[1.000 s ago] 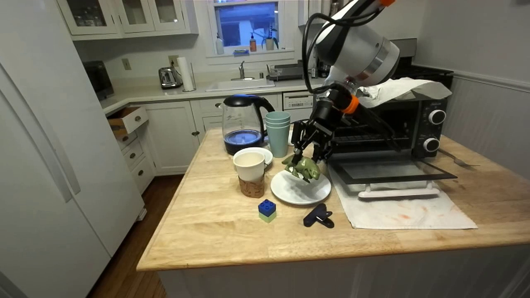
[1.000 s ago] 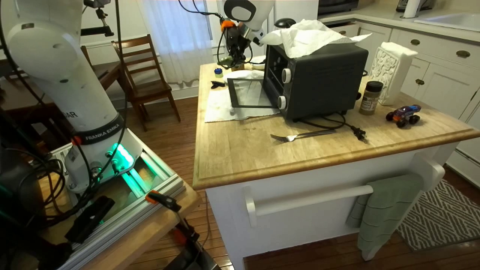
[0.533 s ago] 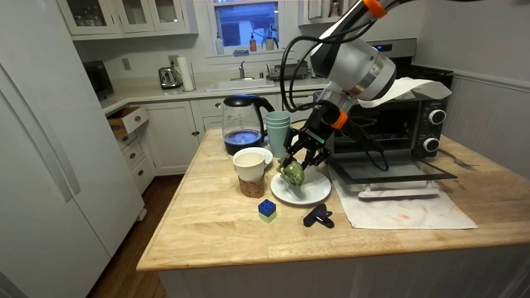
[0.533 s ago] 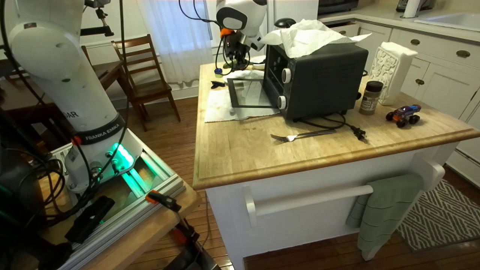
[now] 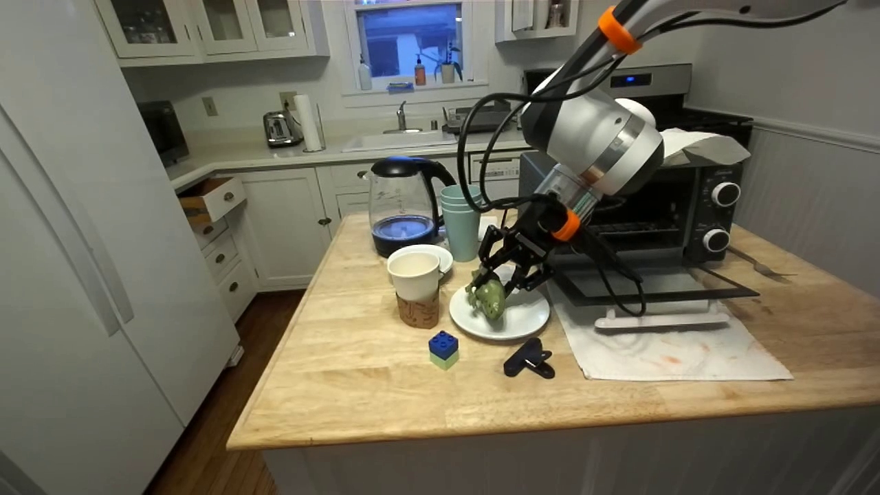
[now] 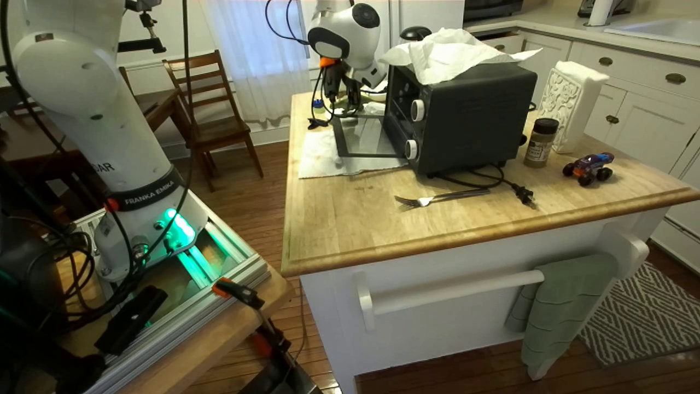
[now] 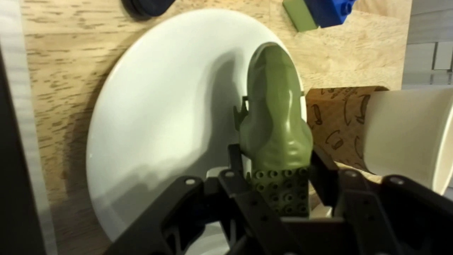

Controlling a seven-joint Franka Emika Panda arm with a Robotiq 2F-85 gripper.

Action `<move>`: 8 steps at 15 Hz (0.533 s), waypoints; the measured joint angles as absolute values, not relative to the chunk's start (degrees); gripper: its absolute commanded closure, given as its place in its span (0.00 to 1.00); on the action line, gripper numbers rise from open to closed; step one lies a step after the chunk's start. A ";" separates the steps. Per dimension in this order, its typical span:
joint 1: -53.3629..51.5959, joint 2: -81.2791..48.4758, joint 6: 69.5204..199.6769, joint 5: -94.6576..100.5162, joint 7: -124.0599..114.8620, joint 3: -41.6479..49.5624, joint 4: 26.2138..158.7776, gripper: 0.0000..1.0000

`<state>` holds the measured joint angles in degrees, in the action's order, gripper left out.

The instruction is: Remove the green reptile toy from the oven top and put it on a paper plate

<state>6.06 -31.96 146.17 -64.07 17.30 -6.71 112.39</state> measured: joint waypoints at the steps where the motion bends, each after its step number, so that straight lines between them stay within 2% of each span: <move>1: 6.07 -32.03 146.17 -64.84 17.94 -6.72 112.38 0.76; 2: 6.07 -32.05 146.17 -65.22 18.38 -6.72 112.38 0.63; 3: 6.06 -32.07 146.17 -65.35 18.59 -6.72 112.38 0.59; 4: 6.06 -32.07 146.17 -65.36 18.67 -6.72 112.38 0.50; 5: 6.06 -32.07 146.17 -65.36 18.71 -6.71 112.38 0.37; 8: 6.01 -32.08 146.17 -65.36 18.78 -6.61 112.48 0.26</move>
